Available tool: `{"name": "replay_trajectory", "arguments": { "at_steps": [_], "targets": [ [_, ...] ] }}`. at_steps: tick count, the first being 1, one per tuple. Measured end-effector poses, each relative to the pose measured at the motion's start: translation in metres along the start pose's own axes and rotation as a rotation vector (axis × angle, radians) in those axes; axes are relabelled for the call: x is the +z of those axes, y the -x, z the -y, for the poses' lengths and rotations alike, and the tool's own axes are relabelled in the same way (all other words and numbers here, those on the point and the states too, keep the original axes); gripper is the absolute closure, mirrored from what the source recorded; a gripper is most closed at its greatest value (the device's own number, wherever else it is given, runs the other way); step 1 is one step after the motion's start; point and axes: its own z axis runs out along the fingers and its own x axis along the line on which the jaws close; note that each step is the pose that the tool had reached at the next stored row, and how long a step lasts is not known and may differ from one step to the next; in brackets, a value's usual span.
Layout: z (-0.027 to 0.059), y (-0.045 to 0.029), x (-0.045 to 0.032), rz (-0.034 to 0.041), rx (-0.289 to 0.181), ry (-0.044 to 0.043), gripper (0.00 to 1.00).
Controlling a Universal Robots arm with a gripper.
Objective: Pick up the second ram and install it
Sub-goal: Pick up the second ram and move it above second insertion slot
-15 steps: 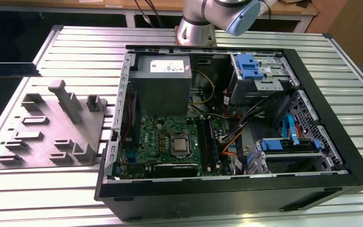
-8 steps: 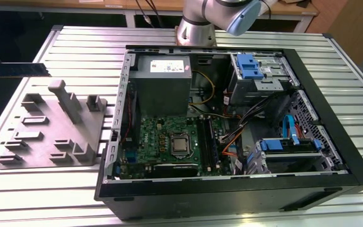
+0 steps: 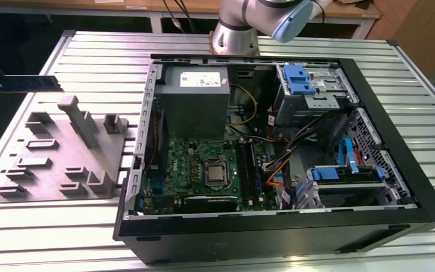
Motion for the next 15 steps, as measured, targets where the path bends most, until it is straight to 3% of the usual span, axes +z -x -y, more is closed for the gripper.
{"name": "replay_trajectory", "arguments": {
  "at_steps": [15],
  "targets": [
    [0.0021,0.0,-0.0001,0.0,0.0,0.0001,0.89]
  ]
}}
